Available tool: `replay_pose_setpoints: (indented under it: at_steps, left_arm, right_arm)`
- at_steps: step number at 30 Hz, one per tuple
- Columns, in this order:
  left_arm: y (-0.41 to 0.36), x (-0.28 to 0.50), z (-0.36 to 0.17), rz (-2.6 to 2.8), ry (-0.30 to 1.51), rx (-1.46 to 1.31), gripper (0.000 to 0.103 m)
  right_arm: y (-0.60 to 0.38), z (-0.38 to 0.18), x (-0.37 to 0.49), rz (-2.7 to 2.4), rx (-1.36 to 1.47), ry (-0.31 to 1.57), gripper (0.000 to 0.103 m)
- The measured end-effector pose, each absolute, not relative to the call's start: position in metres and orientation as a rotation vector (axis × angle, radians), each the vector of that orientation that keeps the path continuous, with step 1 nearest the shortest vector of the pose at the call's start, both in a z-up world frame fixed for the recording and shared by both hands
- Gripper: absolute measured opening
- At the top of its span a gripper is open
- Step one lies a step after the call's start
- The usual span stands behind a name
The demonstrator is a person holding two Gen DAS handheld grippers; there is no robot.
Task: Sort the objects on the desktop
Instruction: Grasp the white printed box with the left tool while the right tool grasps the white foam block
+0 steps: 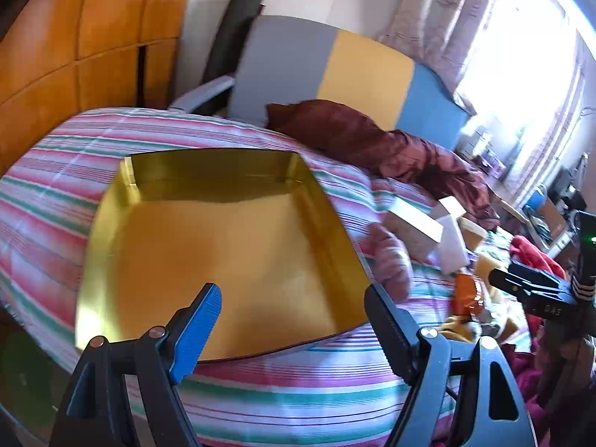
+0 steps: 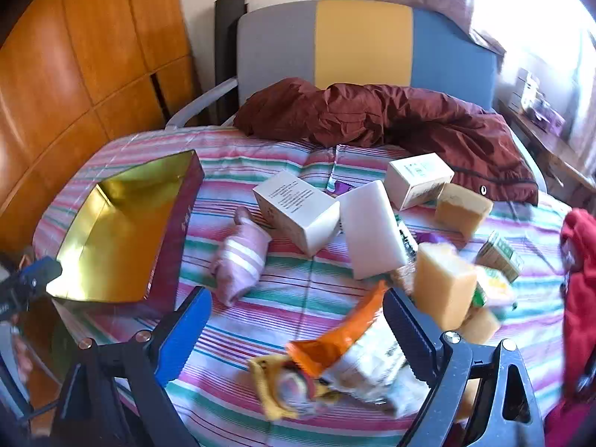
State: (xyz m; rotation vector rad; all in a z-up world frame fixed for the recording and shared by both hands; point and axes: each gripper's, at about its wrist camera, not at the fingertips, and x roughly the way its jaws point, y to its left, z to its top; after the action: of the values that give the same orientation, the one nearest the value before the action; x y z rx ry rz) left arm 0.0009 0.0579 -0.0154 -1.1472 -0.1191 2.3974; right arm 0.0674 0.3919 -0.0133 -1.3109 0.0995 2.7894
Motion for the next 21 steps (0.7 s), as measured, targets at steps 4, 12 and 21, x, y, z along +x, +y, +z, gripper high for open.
replay_pose_setpoints:
  at_steps: [4, 12, 21]
  left_arm:
    - [0.087, -0.002, -0.009, 2.298, -0.095, -1.143, 0.080]
    - [0.145, -0.010, 0.001, 2.141, 0.010, -1.129, 0.080]
    - [0.188, -0.055, -0.011, 1.944, -0.201, -1.300, 0.080]
  right_arm:
    - [0.402, -0.010, 0.063, 2.813, -1.299, 0.037, 0.103]
    - [0.430, -0.019, 0.029, 2.752, -1.326, -0.096, 0.100]
    - [0.424, -0.053, -0.006, 2.689, -1.385, -0.410, 0.087]
